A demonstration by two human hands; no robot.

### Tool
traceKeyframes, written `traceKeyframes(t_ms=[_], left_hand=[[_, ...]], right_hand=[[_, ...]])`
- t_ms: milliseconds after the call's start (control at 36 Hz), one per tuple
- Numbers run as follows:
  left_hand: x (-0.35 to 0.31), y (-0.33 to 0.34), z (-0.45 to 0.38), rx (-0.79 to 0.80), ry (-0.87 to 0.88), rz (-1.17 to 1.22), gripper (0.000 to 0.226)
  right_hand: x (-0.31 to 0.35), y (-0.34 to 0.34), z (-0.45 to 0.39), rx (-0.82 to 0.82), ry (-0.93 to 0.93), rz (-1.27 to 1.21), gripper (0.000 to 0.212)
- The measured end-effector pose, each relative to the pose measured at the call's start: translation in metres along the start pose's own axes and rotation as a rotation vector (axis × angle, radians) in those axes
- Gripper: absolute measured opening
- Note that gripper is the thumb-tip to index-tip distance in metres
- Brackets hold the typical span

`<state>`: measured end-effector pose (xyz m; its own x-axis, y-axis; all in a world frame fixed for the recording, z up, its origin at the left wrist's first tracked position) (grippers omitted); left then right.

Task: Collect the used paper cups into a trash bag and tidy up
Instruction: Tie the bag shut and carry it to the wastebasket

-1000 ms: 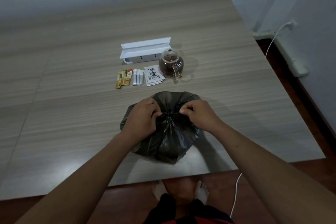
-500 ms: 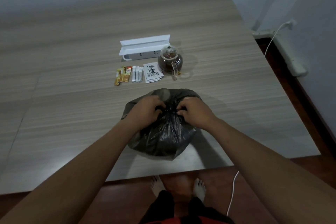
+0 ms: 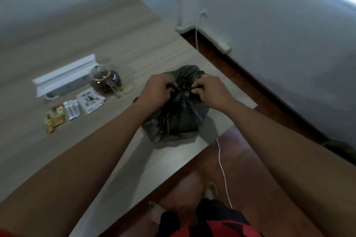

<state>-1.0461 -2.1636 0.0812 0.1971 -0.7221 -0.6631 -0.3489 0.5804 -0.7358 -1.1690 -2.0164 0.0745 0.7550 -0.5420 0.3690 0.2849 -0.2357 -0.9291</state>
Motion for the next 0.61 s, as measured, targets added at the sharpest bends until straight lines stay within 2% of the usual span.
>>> traceKeyframes(t_ms=[222,361,444,528,611], left_hand=[[-0.108,0.087,-0.082,0.074,0.162,-0.031,0.01],[-0.183,0.159,-0.12,0.161,0.159,0.024,0.006],[-0.224,0.201,-0.137,0.227,0.198,0.016,0.002],[-0.264,0.245,-0.152,0.302,0.233,-0.033,0.004],[-0.295,0.288,-0.162,0.356,0.263,-0.07,0.009]], right_hand=[[-0.12,-0.074,0.057,-0.117,0.292,-0.098,0.008],[-0.203,-0.111,0.099,-0.152,0.43,-0.158,0.01],[-0.253,-0.129,0.124,-0.163,0.489,-0.166,0.015],[-0.304,-0.14,0.15,-0.153,0.585,-0.26,0.027],[-0.348,-0.143,0.173,-0.149,0.667,-0.306,0.029]])
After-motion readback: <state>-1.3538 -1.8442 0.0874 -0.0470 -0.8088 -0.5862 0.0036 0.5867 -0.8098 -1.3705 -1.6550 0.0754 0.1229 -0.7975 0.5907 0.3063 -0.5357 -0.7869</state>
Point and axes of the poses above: each hand's wrist, its own z-axis away from the middle knuckle, its own y-axis out of the palm, x = y × z, the point moved 1 cm from there along -z, towards the middle knuckle, and after that the axes turned 10 degrees about z, right-handed, at the moved point
